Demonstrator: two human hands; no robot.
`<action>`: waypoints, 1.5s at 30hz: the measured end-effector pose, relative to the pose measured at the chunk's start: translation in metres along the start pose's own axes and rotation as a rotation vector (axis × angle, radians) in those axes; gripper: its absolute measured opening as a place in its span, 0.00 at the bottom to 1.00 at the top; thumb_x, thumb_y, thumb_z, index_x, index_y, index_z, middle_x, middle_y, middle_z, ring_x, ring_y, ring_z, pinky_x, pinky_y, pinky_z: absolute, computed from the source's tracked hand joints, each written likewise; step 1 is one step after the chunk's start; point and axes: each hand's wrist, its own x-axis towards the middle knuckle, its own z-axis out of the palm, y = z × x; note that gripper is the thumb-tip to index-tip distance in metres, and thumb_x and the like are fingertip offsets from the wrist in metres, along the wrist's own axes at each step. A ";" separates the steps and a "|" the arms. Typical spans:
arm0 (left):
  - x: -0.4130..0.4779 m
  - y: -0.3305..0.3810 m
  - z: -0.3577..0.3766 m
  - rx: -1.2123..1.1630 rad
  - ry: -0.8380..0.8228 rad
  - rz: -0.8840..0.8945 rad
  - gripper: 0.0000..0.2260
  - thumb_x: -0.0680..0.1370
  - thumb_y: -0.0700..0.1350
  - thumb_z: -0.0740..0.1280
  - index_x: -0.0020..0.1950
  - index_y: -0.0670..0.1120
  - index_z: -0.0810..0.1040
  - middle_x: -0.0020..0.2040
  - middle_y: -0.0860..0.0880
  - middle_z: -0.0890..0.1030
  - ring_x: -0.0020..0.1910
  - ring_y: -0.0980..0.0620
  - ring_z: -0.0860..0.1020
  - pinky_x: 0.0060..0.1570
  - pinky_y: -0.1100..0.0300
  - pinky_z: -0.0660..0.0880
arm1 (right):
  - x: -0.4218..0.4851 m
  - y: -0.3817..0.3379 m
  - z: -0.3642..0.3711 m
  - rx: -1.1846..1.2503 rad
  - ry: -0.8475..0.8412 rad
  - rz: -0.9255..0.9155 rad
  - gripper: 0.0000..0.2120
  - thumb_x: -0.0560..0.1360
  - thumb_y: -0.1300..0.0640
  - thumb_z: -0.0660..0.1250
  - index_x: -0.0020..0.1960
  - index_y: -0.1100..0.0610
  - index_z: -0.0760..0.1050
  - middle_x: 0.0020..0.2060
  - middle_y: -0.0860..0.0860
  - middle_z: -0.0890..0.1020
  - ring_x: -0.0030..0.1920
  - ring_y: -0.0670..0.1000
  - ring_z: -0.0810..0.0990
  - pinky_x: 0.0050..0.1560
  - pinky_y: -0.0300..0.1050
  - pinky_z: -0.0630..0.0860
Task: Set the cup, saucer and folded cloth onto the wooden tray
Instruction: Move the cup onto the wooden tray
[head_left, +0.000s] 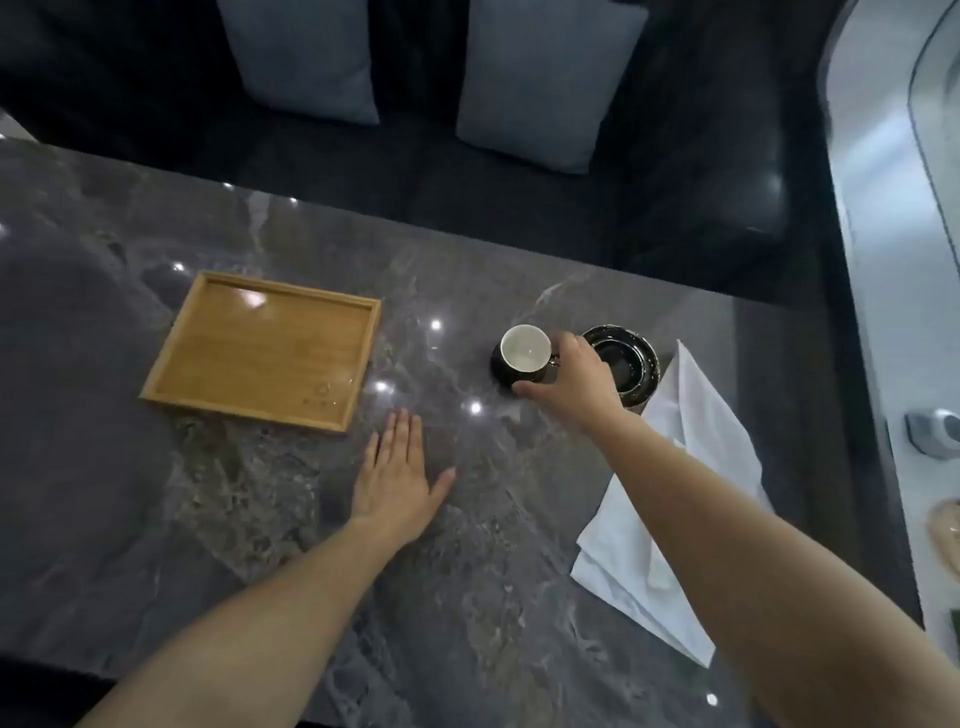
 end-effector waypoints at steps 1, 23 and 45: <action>0.001 -0.001 0.005 0.017 0.003 -0.012 0.42 0.79 0.70 0.39 0.81 0.42 0.34 0.83 0.43 0.35 0.81 0.47 0.34 0.80 0.47 0.39 | 0.004 0.002 0.002 0.018 0.005 0.002 0.39 0.59 0.33 0.76 0.64 0.51 0.71 0.57 0.49 0.78 0.58 0.53 0.77 0.53 0.50 0.71; 0.004 -0.011 0.033 0.016 0.157 0.035 0.41 0.81 0.68 0.44 0.83 0.39 0.48 0.84 0.41 0.48 0.83 0.46 0.46 0.80 0.42 0.51 | -0.002 0.001 0.037 0.321 0.130 0.006 0.31 0.63 0.41 0.80 0.60 0.47 0.72 0.52 0.42 0.78 0.53 0.43 0.76 0.48 0.39 0.70; -0.039 -0.245 0.015 -0.071 0.348 -0.377 0.46 0.78 0.74 0.46 0.82 0.39 0.48 0.83 0.40 0.52 0.82 0.43 0.52 0.77 0.38 0.49 | -0.004 -0.183 0.110 0.389 0.082 -0.159 0.33 0.61 0.36 0.77 0.61 0.46 0.73 0.54 0.40 0.78 0.52 0.39 0.75 0.47 0.30 0.68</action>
